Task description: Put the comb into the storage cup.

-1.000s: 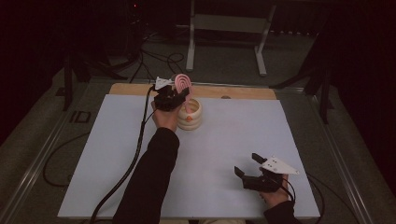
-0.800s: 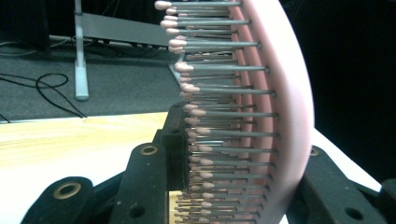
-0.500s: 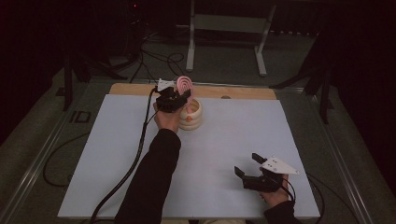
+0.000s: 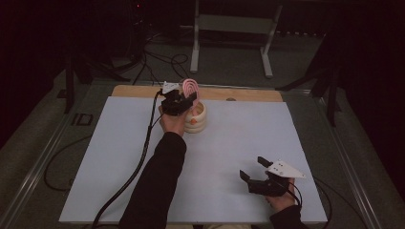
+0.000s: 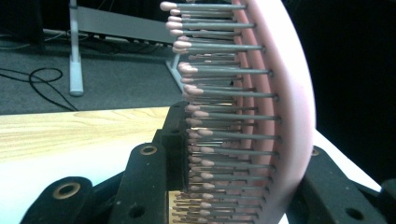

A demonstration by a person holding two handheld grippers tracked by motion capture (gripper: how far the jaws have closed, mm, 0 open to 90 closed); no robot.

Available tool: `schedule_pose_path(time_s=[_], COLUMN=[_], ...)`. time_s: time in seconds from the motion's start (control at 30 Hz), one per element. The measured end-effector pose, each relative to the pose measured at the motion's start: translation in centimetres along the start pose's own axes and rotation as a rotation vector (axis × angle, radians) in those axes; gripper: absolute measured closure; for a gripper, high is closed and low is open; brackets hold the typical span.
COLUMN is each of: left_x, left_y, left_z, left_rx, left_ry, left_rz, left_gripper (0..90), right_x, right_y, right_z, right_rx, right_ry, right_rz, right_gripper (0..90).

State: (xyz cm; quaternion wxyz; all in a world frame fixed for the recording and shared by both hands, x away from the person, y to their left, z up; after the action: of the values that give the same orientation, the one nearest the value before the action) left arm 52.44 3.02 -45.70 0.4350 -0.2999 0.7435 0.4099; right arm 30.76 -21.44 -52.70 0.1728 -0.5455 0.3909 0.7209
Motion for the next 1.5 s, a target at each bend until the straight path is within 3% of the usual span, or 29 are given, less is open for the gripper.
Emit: schedule_pose_path(time_s=[0.97, 1.5], left_x=[0.2, 0.4], left_y=[0.1, 0.3], left_z=[0.5, 1.5], left_rx=[0.002, -0.035], left_ry=[0.023, -0.009], left_rz=[0.011, 0.042], left_gripper=[63.5, 62.5], right_x=[0.0, 0.1], right_y=[0.0, -0.1], right_z=[0.0, 0.0], right_rx=[0.002, 0.001], right_ry=[0.003, 0.005], right_rz=[0.003, 0.005], right_gripper=[11.1, 11.2])
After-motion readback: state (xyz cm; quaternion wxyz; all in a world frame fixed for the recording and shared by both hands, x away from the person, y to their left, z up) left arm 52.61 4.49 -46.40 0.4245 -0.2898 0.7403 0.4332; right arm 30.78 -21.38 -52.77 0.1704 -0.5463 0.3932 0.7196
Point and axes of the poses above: each handheld gripper's, and its own axes: y roughly backward along the jaws, x roughly out of its underside, z roughly to its left, the point moved 8 cm from there along -y, roughly forward along the jaws, and after that the axes turned 4 degrees about -x, right-handed, at the moved point
